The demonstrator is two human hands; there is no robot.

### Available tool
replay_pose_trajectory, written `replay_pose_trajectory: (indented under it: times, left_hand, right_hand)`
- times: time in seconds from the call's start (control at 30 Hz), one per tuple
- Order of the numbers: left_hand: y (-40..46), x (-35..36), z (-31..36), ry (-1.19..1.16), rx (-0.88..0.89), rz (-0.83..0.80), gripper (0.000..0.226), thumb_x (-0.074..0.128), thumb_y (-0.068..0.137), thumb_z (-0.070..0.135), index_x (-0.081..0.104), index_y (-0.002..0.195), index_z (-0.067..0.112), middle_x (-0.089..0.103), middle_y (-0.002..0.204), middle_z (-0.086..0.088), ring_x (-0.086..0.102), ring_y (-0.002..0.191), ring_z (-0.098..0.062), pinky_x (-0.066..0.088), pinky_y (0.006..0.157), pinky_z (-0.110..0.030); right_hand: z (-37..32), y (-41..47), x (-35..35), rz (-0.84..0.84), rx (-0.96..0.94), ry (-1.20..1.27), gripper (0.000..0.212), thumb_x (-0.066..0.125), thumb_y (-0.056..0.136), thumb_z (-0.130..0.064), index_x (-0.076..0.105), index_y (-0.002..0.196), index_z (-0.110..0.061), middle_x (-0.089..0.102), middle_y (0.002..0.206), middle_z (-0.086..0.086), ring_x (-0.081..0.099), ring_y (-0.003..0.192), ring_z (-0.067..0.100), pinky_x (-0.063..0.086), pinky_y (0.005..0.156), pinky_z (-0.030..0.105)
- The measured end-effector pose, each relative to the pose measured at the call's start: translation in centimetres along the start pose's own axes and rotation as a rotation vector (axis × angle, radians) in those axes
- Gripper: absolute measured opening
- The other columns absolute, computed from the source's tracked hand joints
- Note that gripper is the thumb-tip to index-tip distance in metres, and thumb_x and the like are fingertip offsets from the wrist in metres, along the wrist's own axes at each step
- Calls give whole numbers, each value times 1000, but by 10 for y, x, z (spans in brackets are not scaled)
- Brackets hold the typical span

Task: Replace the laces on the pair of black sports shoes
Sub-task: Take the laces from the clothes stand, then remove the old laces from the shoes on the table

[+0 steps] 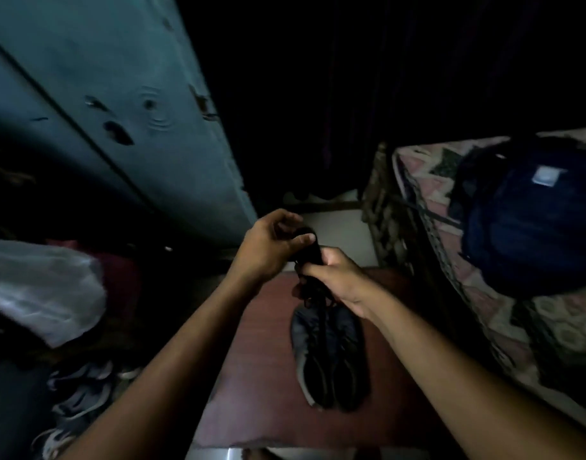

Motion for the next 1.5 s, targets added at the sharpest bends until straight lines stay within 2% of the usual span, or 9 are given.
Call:
replay_pose_trajectory:
  times: [0.3, 0.43, 0.6, 0.67, 0.8, 0.93, 1.2, 1.33, 1.5]
  left_hand:
    - [-17, 151, -106, 169, -118, -262, 30, 79, 87, 20, 62, 111, 23, 73, 90, 1, 68, 81, -20, 55, 77, -38]
    - [-39, 171, -156, 337, -116, -413, 42, 70, 85, 30, 64, 124, 15, 75, 102, 1, 72, 93, -22, 57, 83, -39]
    - [-40, 185, -194, 358, -134, -505, 40, 64, 92, 11, 58, 131, 7, 71, 116, -12, 69, 106, -32, 56, 92, -36]
    - [-30, 190, -210, 383, -99, -494, 50, 62, 87, 30, 59, 134, 16, 74, 117, -2, 71, 106, -23, 57, 93, -41]
    - [4, 193, -252, 484, -15, -414, 44, 67, 96, 21, 58, 140, 15, 70, 126, -1, 67, 108, -17, 49, 85, -13]
    - [7, 175, -287, 596, 62, -346, 54, 55, 90, 33, 59, 139, 12, 67, 132, -14, 65, 116, -36, 49, 93, -38]
    - [-11, 176, -321, 681, 192, -475, 59, 52, 89, 26, 54, 146, 10, 59, 139, -17, 58, 124, -38, 46, 102, -41]
    - [-6, 184, -340, 673, 367, -432, 61, 56, 87, 16, 51, 147, 23, 60, 141, -5, 58, 118, -34, 50, 97, -44]
    - [-4, 212, -364, 616, 549, -366, 49, 50, 96, 14, 61, 141, 28, 53, 151, 7, 45, 135, -17, 33, 112, -31]
  right_hand:
    - [141, -74, -140, 389, 300, 38, 6, 53, 101, -10, 59, 100, -9, 59, 75, 6, 61, 52, 17, 49, 50, 28]
    - [190, -82, -165, 448, 390, -51, 5, 56, 98, -10, 60, 101, -13, 56, 72, 5, 54, 54, 17, 47, 54, 33]
    - [222, -66, -185, 517, 411, -229, 12, 58, 98, -11, 59, 110, -12, 63, 80, 9, 58, 57, 19, 51, 56, 35]
    - [237, -51, -195, 535, 404, -325, 27, 59, 98, -11, 54, 125, -8, 69, 91, 17, 64, 63, 25, 52, 58, 37]
    - [297, -19, -215, 521, 464, -482, 56, 71, 92, -24, 48, 142, -12, 64, 128, 12, 66, 110, 33, 56, 90, 45]
    - [348, -32, -205, 580, 535, -545, 56, 72, 91, -18, 46, 140, -12, 65, 126, 11, 63, 114, 31, 49, 86, 32]
    - [353, -49, -174, 708, 411, -782, 60, 68, 92, -22, 43, 146, -15, 42, 142, 11, 50, 124, 33, 45, 98, 39]
    - [354, -35, -158, 710, 31, -958, 54, 64, 90, -18, 48, 141, -14, 43, 144, 6, 44, 133, 30, 41, 108, 44]
    - [416, -30, -129, 609, -230, -1108, 50, 53, 96, -13, 46, 145, -12, 43, 149, 4, 33, 146, 23, 30, 121, 40]
Point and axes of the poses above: each hand's wrist, its own y-axis towards the middle knuckle, its own x-axis out of the palm, z = x × y, the point moved 4 cm from there along y, towards the middle knuckle
